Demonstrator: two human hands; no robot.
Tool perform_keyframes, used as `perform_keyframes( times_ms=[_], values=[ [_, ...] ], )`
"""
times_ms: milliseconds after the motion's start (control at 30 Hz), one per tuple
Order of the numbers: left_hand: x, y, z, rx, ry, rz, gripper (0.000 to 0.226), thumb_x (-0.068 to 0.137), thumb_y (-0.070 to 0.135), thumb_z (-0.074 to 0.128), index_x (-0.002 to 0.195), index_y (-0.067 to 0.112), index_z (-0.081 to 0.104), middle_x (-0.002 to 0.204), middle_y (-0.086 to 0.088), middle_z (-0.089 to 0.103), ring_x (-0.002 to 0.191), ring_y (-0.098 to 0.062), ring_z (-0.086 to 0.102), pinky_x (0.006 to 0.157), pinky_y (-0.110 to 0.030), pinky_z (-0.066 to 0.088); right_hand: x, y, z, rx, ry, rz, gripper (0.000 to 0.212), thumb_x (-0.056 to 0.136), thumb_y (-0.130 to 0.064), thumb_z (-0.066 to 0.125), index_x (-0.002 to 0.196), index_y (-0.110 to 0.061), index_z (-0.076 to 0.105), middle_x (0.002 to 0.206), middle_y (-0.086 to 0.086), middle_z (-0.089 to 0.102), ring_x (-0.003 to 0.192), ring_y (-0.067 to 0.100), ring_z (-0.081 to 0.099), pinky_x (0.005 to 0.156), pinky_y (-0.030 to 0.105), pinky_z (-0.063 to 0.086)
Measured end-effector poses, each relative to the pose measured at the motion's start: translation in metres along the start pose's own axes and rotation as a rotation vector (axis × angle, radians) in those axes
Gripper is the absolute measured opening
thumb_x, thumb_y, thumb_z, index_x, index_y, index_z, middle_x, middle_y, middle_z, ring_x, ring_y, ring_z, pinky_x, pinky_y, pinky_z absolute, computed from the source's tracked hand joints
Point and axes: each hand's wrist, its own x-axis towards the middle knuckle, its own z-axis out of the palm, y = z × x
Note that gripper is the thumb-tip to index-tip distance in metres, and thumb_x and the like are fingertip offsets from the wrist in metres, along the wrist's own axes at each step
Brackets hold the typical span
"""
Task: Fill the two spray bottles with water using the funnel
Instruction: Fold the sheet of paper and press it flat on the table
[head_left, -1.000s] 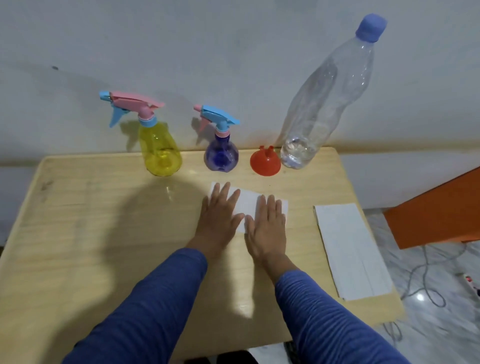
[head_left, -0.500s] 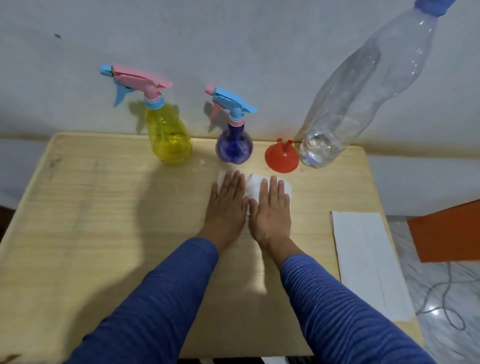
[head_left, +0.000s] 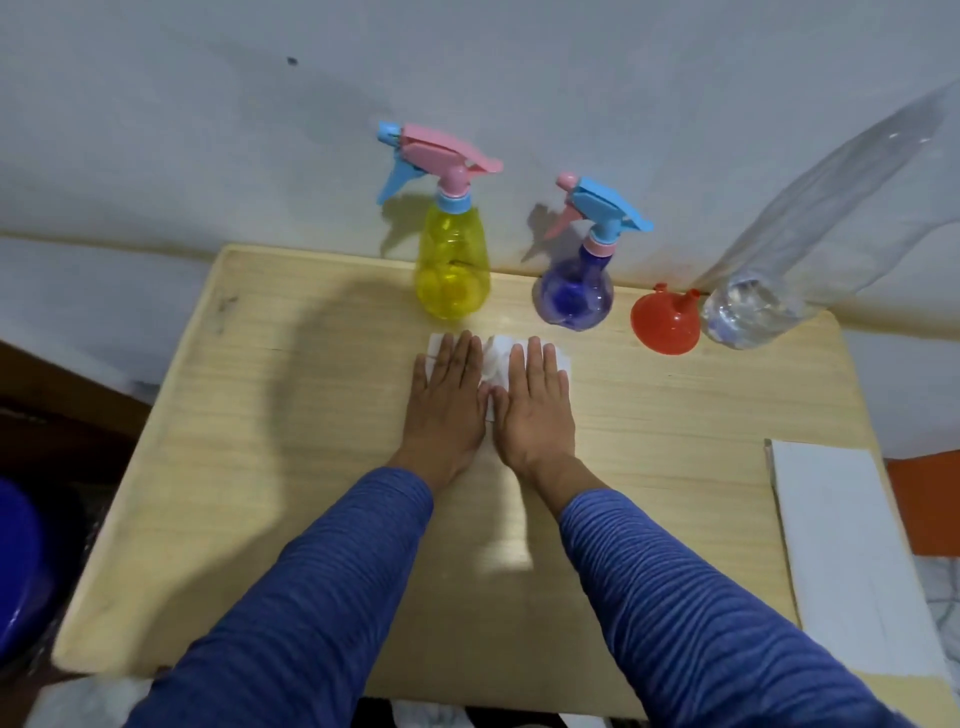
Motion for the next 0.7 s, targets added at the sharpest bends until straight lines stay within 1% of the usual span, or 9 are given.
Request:
perform_keyframes(
  times_ms=[433,533,700],
  values=[
    [-0.057,-0.199,-0.034,0.013,-0.037,-0.131,0.057,0.102,0.035,0.009,0.148,0.012,-0.014,0.158,-0.003,-0.016,0.145,-0.018,-0.016,0.117,-0.040,-0.009,0.006,-0.206,0.062,0.040,-0.072,-0.092,0.059,0.101,-0.036,0.018,0.149,-0.009,-0.003,0.158,0.009,-0.014,0.145,0.023,-0.017,0.116,0.034,-0.012],
    [-0.069,-0.222,-0.036,0.001,-0.045,-0.148,0.056,0.102,0.035,0.008,0.148,0.012,-0.015,0.158,-0.003,-0.017,0.145,-0.017,-0.018,0.118,-0.040,-0.009,0.000,-0.230,0.071,0.037,-0.075,-0.109,0.060,0.101,-0.036,0.020,0.149,-0.007,-0.001,0.158,0.011,-0.011,0.146,0.024,-0.015,0.117,0.035,-0.010],
    [-0.082,-0.228,-0.033,-0.004,-0.030,-0.163,0.056,0.102,0.031,0.009,0.147,0.011,-0.016,0.158,-0.004,-0.019,0.145,-0.019,-0.019,0.118,-0.039,-0.006,-0.012,-0.241,0.075,0.054,-0.073,-0.130,0.057,0.102,-0.032,0.020,0.149,-0.007,0.001,0.159,0.010,-0.007,0.146,0.022,-0.012,0.117,0.034,-0.008]
  ],
)
